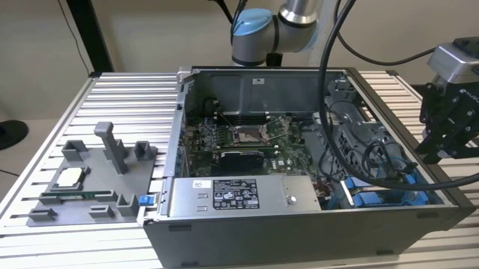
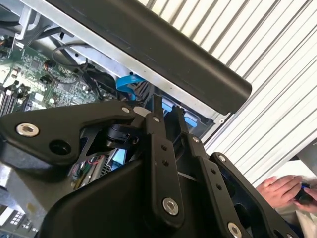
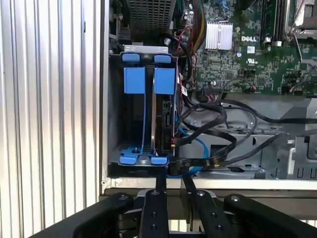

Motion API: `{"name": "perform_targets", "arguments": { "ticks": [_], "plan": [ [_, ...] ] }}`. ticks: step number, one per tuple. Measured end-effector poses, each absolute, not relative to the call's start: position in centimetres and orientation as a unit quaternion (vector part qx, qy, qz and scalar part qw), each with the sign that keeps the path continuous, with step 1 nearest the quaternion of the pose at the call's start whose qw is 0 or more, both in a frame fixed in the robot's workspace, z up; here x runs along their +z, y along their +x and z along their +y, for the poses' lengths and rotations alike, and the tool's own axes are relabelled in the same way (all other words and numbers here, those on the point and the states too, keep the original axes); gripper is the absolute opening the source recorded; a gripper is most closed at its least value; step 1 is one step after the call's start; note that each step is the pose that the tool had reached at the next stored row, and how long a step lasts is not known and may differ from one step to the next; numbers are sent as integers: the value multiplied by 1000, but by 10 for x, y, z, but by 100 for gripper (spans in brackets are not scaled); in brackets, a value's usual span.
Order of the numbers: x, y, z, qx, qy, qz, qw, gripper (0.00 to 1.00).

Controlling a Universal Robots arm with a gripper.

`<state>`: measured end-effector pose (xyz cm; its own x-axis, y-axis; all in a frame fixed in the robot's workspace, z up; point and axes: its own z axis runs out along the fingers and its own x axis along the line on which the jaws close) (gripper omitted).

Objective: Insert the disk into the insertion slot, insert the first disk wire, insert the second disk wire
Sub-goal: 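Insert the second disk wire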

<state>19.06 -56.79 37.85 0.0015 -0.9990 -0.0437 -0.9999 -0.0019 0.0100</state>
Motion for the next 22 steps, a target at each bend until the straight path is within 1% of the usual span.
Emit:
{"name": "perform_targets", "arguments": {
  "ticks": [6,16,20,22],
  "plan": [
    [378,191,-568,48,-706,706,-17,100],
    [376,204,-568,50,-706,706,-19,100],
    [373,212,-568,58,-706,705,-27,100],
    [371,213,-568,60,-706,705,-29,100]
  ]
}}
